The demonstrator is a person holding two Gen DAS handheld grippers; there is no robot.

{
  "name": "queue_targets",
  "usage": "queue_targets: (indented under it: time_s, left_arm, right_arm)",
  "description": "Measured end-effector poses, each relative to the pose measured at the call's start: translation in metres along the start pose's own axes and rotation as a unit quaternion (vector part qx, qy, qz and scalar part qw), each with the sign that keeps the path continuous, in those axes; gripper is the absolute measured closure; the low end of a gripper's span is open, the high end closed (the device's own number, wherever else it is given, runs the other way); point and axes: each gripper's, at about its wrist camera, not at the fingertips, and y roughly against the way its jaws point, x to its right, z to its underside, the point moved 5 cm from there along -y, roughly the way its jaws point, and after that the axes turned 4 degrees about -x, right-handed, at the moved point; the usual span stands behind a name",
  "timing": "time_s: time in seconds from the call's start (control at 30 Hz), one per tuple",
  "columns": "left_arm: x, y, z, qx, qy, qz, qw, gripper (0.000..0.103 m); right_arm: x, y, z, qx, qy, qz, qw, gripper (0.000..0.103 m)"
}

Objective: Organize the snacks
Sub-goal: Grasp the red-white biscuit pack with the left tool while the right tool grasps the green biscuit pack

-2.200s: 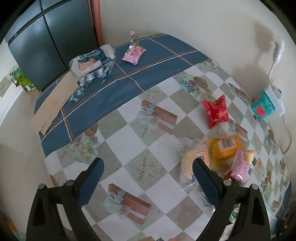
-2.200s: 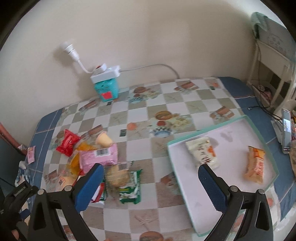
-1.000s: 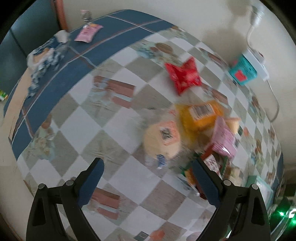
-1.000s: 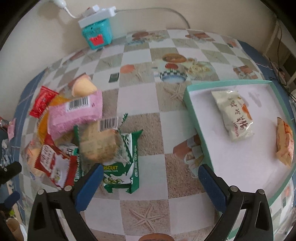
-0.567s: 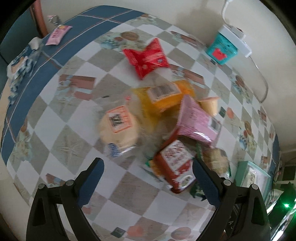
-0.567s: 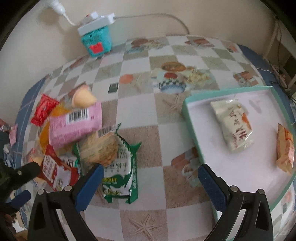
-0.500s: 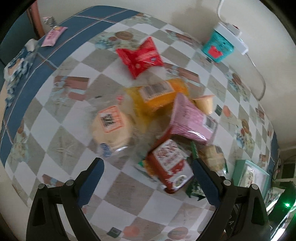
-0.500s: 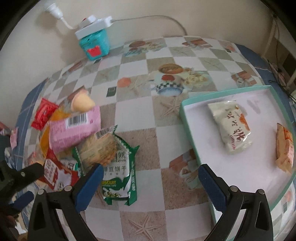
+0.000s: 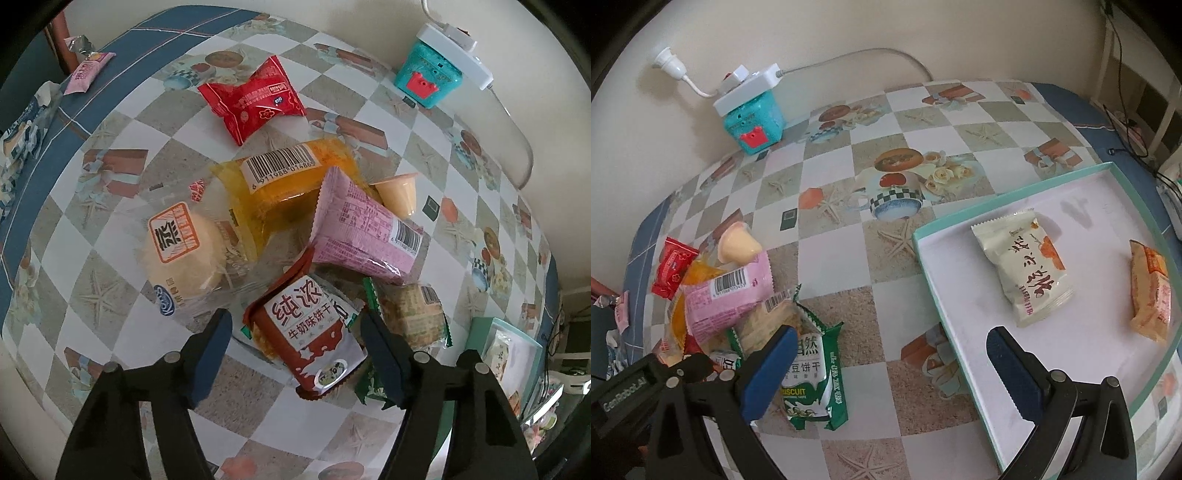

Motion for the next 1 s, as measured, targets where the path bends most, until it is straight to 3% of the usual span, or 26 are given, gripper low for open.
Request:
queue_targets:
  time_s: [0.07, 0.13, 0.3, 0.83, 1.0]
  left_arm:
    - [0.002, -0.003, 0.000, -0.001, -0.003, -0.003, 1.0000, 0.032]
    - [0.005, -0.006, 0.000, -0.003, -0.002, -0.004, 1.0000, 0.043]
    - [0.005, -0.003, -0.001, 0.003, -0.001, -0.001, 1.0000, 0.055]
    - [-0.031, 0.013, -0.010, 0.001, 0.034, 0.022, 0.9992, 0.057]
    - [-0.035, 0.014, -0.011, 0.000, 0.040, 0.025, 0.9989, 0.057]
  right_arm:
    - [-0.001, 0.000, 0.000, 0.000, 0.002, -0.001, 1.000, 0.000]
    - [-0.002, 0.001, 0.000, 0.002, 0.005, -0.004, 1.000, 0.000]
    - [-0.008, 0.003, -0.003, 0.009, 0.015, -0.014, 1.000, 0.000]
    - [-0.073, -0.012, 0.007, 0.015, 0.156, -0.041, 0.987, 0.000]
    - [-0.082, -0.018, 0.011, 0.017, 0.178, -0.040, 0.983, 0.005]
